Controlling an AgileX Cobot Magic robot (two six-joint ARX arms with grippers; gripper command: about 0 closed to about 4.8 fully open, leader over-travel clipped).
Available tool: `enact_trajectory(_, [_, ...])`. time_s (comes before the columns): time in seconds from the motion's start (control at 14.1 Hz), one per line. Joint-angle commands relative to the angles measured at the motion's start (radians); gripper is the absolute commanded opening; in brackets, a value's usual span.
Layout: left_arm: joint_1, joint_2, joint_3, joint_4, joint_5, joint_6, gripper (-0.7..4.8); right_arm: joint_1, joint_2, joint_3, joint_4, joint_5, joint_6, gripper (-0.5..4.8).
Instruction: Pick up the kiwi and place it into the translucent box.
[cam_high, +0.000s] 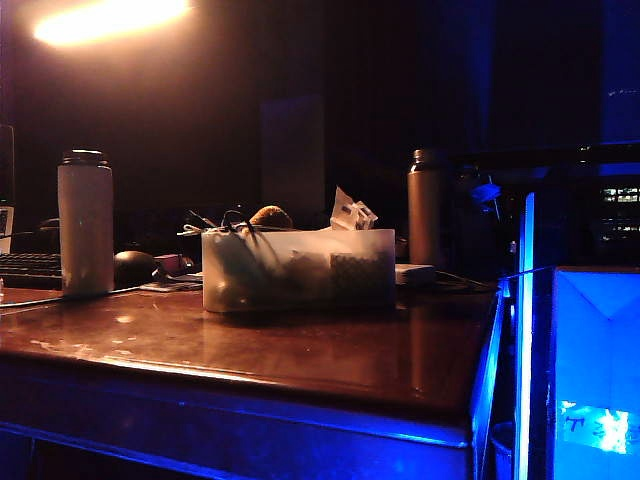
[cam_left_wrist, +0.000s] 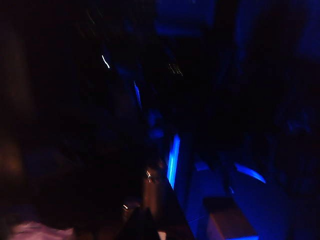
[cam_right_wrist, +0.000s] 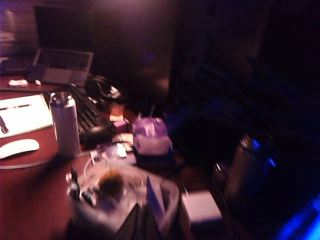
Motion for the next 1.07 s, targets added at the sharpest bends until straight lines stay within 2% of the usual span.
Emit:
enact_trajectory(0.07, [0.0, -0.186, 0.002, -0.224, -0.074, 0.071, -0.04, 0.001, -0.122, -0.115, -0.023, 0.038, -0.005, -0.01])
enact_trajectory(0.28, [0.0, -0.396, -0.023, -0.556, -0.201, 0.095, -0.04, 0.001, -0.331, -0.378, 0.096, 0.065, 0.001, -0.01])
enact_trajectory(0.5, [0.0, -0.619, -0.194, -0.641, -0.255, 0.091, -0.04, 0.001, -0.544, -0.592, 0.143, 0.198, 0.03, -0.01])
enact_trajectory(0.64, [0.0, -0.812, -0.435, -0.573, -0.254, 0.087, -0.04, 0.001, -0.669, -0.723, 0.162, 0.279, 0.109, -0.01])
enact_trajectory(0.85, [0.0, -0.996, -0.795, -0.422, -0.223, 0.082, -0.04, 0.001, -0.736, -0.816, 0.138, 0.31, 0.124, -0.01])
enact_trajectory(1.07, [0.0, -1.09, -1.18, -0.102, -0.204, 0.063, -0.04, 0.001, -0.741, -0.861, 0.093, 0.333, 0.123, -0.01])
